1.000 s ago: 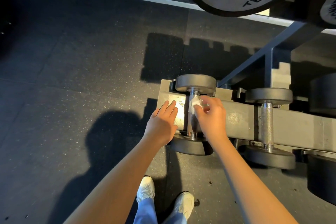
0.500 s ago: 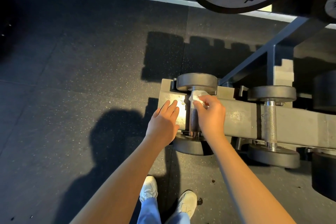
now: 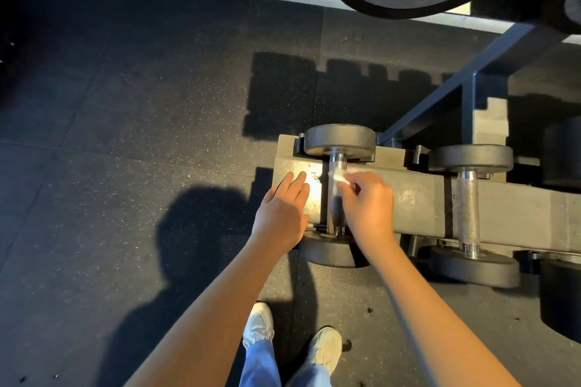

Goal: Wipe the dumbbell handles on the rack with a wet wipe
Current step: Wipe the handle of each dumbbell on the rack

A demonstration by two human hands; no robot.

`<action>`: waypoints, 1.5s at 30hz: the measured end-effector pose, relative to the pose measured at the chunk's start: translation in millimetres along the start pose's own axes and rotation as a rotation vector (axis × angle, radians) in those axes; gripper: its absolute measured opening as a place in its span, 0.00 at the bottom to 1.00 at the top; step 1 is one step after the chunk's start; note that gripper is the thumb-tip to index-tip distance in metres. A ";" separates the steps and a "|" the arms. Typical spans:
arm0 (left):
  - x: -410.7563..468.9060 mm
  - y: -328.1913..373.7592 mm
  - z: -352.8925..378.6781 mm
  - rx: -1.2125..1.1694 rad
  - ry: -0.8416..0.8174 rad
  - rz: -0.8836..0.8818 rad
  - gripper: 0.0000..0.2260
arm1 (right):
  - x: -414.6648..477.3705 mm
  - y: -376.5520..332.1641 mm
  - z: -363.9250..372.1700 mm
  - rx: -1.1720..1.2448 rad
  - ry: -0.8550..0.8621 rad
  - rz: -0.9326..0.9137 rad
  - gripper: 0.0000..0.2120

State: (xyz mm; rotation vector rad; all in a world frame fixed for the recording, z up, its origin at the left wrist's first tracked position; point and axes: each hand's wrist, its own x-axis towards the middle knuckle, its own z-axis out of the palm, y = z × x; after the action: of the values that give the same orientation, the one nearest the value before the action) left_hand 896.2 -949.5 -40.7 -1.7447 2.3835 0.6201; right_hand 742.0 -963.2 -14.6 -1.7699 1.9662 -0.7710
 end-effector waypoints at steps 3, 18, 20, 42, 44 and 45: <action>0.4 2.0 0.1 -0.028 0.020 -0.008 0.27 | -19.1 9.6 -9.1 -0.035 -0.095 -0.039 0.04; -0.1 2.0 -0.3 0.001 0.004 0.000 0.28 | -13.2 9.9 -10.5 0.027 -0.144 0.047 0.03; 1.7 1.6 1.7 -0.020 -0.005 -0.005 0.28 | 8.1 1.9 -5.3 0.068 -0.032 0.075 0.06; -1.0 -0.7 4.6 0.030 0.032 0.020 0.27 | -36.5 1.1 -5.7 -0.034 -0.167 0.078 0.04; -1.5 -0.8 3.4 0.020 0.039 0.028 0.27 | -35.2 5.1 -10.2 -0.054 -0.205 0.095 0.03; -1.7 -0.6 2.9 0.016 0.041 0.031 0.27 | -27.8 5.3 -11.3 -0.033 -0.175 0.102 0.04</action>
State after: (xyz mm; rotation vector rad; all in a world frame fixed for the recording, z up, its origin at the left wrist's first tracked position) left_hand 896.9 -947.0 -42.9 -1.7338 2.4402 0.5722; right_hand 734.6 -933.7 -11.3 -1.6788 1.9453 -0.5342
